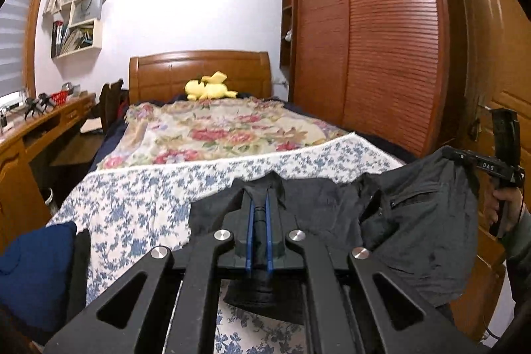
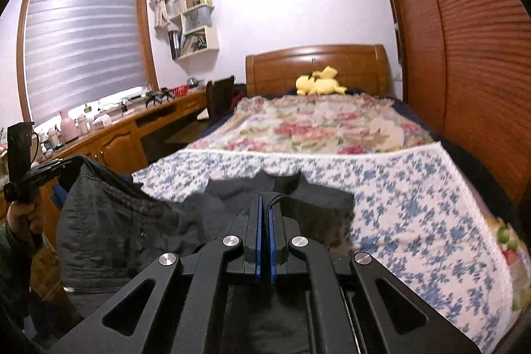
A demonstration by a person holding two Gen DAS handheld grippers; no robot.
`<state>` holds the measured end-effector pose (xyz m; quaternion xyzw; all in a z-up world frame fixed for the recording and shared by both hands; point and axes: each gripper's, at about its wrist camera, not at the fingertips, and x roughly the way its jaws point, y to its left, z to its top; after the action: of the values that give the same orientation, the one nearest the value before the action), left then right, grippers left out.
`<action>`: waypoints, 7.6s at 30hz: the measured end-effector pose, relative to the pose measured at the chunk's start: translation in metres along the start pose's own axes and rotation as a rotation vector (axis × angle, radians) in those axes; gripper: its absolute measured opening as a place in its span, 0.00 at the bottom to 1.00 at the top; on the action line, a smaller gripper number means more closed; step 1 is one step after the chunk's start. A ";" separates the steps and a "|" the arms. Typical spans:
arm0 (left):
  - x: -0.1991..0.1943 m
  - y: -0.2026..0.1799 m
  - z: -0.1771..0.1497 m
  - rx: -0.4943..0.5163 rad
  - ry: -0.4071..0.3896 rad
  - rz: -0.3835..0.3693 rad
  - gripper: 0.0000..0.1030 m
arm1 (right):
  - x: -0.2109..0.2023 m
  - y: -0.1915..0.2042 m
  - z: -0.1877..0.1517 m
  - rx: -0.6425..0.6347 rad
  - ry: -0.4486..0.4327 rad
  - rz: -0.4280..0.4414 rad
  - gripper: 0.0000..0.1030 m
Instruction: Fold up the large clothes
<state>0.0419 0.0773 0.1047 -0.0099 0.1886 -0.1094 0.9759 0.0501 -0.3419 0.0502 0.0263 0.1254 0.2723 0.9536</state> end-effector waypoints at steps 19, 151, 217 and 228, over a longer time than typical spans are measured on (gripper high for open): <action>-0.001 0.005 0.013 -0.025 -0.021 -0.006 0.06 | -0.044 0.006 -0.038 -0.067 0.005 -0.058 0.02; 0.195 0.089 -0.112 -0.117 0.212 0.041 0.80 | 0.424 0.088 -0.014 -0.291 0.435 -0.038 0.44; 0.198 -0.031 -0.128 0.011 0.257 -0.109 0.80 | 0.187 -0.053 -0.109 -0.092 0.519 -0.234 0.44; 0.183 -0.063 -0.142 0.051 0.265 -0.135 0.80 | 0.163 -0.065 -0.133 -0.007 0.563 -0.278 0.44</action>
<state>0.1419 -0.0210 -0.0903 0.0169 0.3118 -0.1799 0.9328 0.1836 -0.3141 -0.1227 -0.0708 0.3861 0.1362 0.9096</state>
